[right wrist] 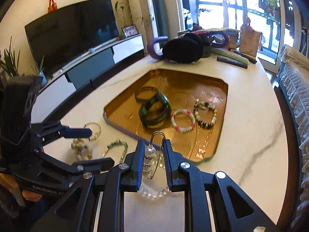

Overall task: Organize jewelry
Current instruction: 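Carry the green bracelet with the left tool while the right tool carries the brooch toward the tray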

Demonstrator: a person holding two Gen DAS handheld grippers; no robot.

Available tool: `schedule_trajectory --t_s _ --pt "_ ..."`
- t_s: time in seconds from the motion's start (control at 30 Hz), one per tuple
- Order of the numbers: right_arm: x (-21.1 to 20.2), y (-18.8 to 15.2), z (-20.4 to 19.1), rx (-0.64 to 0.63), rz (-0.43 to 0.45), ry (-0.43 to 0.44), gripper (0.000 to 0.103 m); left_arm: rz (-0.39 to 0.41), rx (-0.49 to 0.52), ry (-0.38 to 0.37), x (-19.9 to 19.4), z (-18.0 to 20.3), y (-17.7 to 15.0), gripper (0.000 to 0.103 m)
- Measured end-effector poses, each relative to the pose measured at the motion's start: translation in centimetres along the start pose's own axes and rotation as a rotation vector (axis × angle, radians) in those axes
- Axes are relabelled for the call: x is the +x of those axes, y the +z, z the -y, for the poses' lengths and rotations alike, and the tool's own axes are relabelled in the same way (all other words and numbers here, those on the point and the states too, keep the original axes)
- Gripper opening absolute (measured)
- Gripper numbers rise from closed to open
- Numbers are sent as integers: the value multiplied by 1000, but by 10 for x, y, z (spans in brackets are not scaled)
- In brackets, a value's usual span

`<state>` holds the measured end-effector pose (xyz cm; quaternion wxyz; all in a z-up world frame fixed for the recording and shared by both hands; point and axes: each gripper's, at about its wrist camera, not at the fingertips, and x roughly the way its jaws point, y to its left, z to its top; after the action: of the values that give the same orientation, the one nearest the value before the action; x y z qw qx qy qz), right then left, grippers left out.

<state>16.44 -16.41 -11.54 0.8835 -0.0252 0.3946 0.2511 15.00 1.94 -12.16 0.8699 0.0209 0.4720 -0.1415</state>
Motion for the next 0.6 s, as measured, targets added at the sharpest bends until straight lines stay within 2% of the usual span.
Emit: schedule_trajectory --t_s 0.17,0.3,0.33,0.37,0.53,0.6 --pt "1 -8 13 7 -30 -34 18 -16 -15 34 9 2 -5 91" --pt "5 -16 26 28 -69 -61 17 -42 -19 21 18 -4 -9 91" --pt "4 -18 28 34 -71 -70 12 -48 -29 33 21 -6 -9 89" --pt "3 -19 32 44 -72 -71 11 -57 -38 47 24 -9 -10 86" --pt "-6 -19 41 56 -65 -79 11 -40 -29 52 24 -11 -10 51" --pt "-3 -19 42 52 -78 -81 11 -32 -11 74 25 -8 -10 42"
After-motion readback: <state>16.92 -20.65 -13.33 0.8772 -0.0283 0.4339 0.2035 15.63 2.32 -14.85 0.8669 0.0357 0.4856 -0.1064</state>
